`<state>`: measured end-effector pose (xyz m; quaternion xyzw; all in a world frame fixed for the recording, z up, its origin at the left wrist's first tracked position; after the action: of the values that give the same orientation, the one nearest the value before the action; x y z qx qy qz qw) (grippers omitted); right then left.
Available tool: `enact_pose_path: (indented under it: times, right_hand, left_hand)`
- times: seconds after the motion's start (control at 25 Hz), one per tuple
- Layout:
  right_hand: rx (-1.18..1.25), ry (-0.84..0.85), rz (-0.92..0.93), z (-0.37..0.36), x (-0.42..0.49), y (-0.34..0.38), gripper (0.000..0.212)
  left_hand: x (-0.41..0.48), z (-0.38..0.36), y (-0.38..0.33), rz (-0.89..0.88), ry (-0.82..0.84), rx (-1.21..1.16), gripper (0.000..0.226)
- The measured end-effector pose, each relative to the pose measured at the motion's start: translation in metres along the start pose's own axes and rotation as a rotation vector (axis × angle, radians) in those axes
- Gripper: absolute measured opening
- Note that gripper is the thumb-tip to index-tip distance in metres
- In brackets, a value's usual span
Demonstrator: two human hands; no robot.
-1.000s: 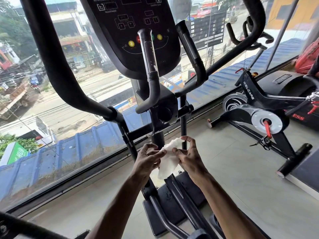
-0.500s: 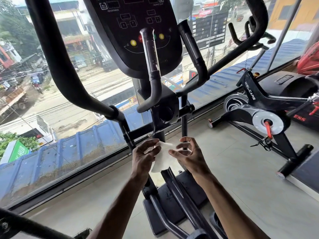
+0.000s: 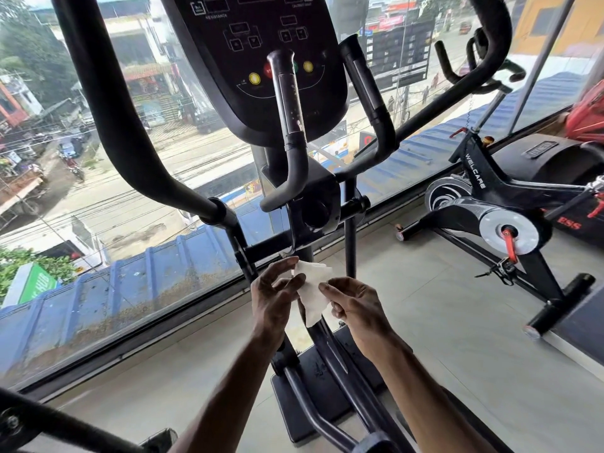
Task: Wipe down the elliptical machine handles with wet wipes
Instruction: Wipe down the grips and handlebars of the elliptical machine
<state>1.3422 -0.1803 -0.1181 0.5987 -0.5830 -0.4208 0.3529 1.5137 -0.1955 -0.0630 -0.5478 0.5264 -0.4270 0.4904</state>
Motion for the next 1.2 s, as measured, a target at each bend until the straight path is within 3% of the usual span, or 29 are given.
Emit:
enact_pose_path:
  times: [0.12, 0.28, 0.4, 0.56, 0.72, 0.84, 1.0, 1.2]
  right_hand:
    - [-0.098, -0.053, 0.033, 0.009, -0.001, 0.004, 0.021]
    - [-0.172, -0.023, -0.024, 0.003, 0.001, 0.004, 0.058]
    - [-0.373, 0.116, 0.136, -0.011, 0.005, 0.023, 0.069]
    - [-0.590, 0.210, 0.356, -0.020, 0.013, 0.039, 0.038]
    - [-0.591, 0.253, 0.309, -0.020, 0.019, 0.040, 0.024]
    - [-0.557, 0.294, 0.266, -0.020, 0.023, 0.037, 0.013]
    - [-0.467, 0.282, 0.183, -0.020, 0.021, 0.038, 0.016]
    - [-0.444, 0.191, 0.156, -0.014, 0.023, 0.036, 0.016]
  left_hand:
    - [-0.001, 0.003, -0.001, -0.003, -0.022, -0.039, 0.032]
    - [-0.001, 0.000, 0.000, 0.017, 0.046, -0.115, 0.038]
    - [-0.003, -0.003, -0.003, 0.019, 0.111, -0.135, 0.040]
    - [0.000, -0.002, -0.002, 0.023, 0.158, -0.099, 0.044]
    - [0.001, 0.005, -0.008, 0.004, 0.125, 0.133, 0.050]
    - [0.008, 0.002, -0.006, 0.032, 0.224, 0.398, 0.053]
    - [0.012, 0.001, -0.010, 0.062, 0.246, 0.345, 0.016]
    - [0.007, -0.006, 0.000, 0.196, 0.245, 0.259, 0.022]
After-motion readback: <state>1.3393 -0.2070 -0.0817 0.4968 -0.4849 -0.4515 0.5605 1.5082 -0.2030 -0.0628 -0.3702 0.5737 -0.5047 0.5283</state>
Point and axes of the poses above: each hand's wrist, its own x-axis towards the middle knuckle, its own z-axis out of the back of the hand, y = z × x, the point moved 10 cm from there along x, towards the middle knuckle, and after that the axes turned 8 degrees about z, right-handed, at the moved point
